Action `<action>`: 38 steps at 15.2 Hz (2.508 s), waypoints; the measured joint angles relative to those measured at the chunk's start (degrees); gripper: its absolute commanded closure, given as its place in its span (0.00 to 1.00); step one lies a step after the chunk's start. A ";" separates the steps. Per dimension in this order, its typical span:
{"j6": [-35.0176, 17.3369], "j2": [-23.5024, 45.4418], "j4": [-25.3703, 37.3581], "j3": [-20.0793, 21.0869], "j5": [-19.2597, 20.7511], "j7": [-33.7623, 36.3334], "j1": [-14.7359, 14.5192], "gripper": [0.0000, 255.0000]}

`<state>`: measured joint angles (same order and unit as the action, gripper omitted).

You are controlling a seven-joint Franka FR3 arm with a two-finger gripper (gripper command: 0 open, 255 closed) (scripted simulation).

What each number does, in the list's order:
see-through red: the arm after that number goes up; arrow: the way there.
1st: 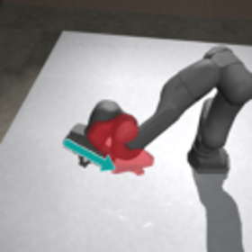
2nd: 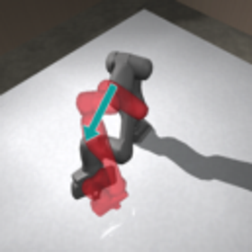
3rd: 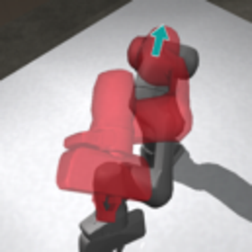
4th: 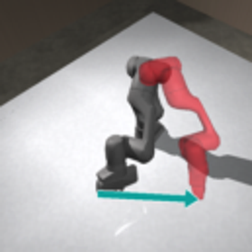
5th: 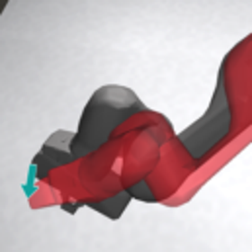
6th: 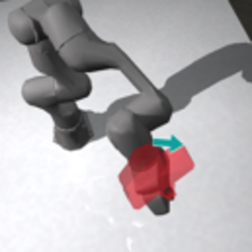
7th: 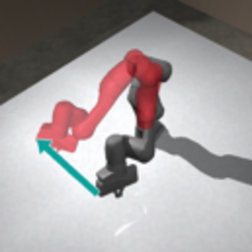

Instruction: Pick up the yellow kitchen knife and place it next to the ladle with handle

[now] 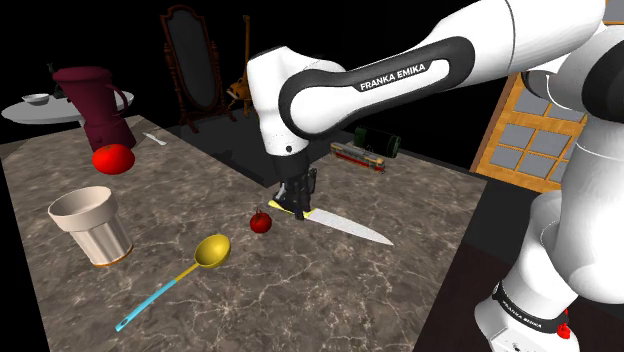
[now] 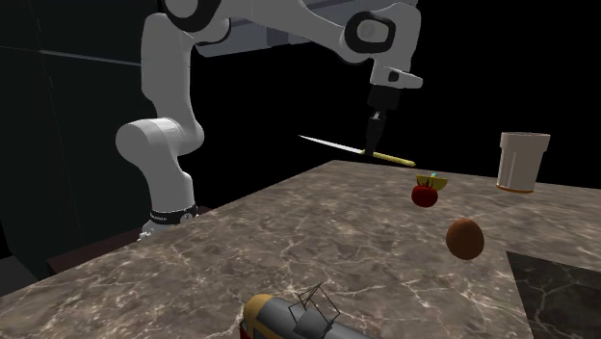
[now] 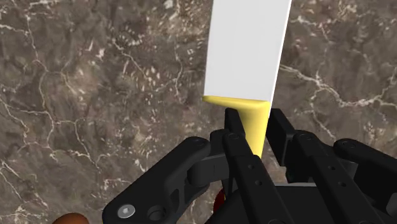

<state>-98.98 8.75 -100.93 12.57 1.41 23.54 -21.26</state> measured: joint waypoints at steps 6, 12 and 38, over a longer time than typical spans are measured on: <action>0.65 2.29 2.90 3.37 -0.34 7.92 -4.70 1.00; 1.73 6.27 7.94 6.32 0.09 15.78 -9.72 1.00; -11.96 13.74 1.47 6.88 2.28 20.27 -12.82 1.00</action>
<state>-110.95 22.49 -99.47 19.45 3.69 43.81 -34.08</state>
